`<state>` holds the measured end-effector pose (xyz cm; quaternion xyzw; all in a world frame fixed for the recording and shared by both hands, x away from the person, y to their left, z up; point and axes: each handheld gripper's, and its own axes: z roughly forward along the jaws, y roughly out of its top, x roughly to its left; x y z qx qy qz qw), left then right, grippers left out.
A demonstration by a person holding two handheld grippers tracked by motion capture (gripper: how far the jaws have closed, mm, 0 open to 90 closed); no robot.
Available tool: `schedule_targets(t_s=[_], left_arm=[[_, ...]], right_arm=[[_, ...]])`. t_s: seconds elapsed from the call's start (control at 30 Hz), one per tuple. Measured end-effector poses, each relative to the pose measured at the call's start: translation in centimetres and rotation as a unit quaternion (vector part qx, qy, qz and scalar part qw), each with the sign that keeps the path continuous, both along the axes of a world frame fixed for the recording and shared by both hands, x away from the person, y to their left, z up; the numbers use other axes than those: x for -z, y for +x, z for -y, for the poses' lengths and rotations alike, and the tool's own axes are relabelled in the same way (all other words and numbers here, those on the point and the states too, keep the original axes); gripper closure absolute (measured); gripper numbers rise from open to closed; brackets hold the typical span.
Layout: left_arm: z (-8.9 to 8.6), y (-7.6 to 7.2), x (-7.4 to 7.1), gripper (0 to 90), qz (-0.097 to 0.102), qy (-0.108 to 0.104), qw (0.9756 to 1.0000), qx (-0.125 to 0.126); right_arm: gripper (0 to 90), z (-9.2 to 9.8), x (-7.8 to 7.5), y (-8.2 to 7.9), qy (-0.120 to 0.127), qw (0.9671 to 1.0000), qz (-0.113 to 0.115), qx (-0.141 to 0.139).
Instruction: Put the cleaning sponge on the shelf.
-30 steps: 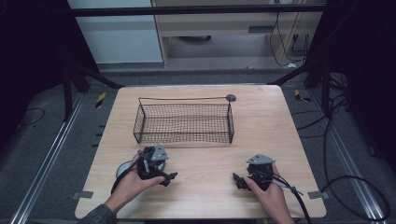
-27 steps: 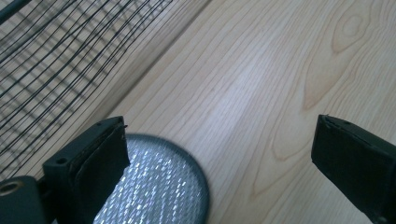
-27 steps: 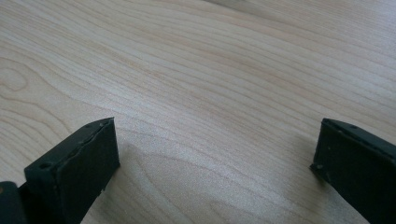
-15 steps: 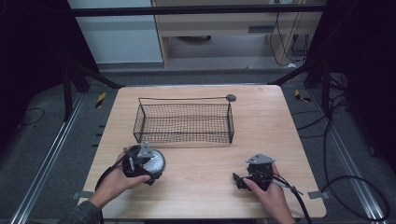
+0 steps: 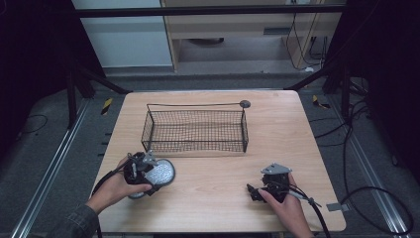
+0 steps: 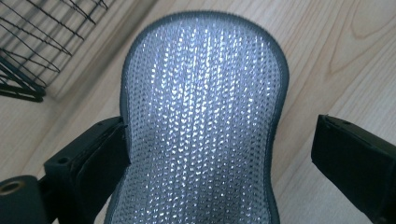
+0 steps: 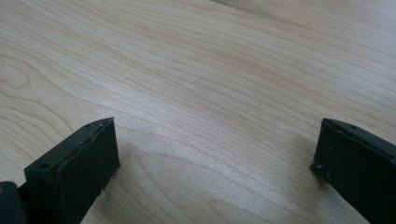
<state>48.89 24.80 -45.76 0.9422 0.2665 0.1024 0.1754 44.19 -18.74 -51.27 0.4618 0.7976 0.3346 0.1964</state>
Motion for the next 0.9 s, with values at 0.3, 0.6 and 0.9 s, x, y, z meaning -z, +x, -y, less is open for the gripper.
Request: schedule_targets(t_s=[0.3, 0.6, 0.9], left_arm=[[-0.3, 0.8, -0.2, 3.6, -0.019, 0.027, 0.9995, 0.001], [-0.2, 1.0, -0.1, 3.6, -0.030, 0.039, 0.9988, 0.008], [-0.1, 1.4, 0.1, 3.6, -0.039, 0.042, 0.9983, 0.012]], right_arm=[[0.4, 0.0, 0.0, 0.0, 0.000, 1.0000, 0.000, -0.001], [0.4, 0.0, 0.0, 0.0, 0.000, 1.0000, -0.001, -0.003], [0.4, 0.0, 0.0, 0.0, 0.000, 1.0000, -0.001, -0.003]])
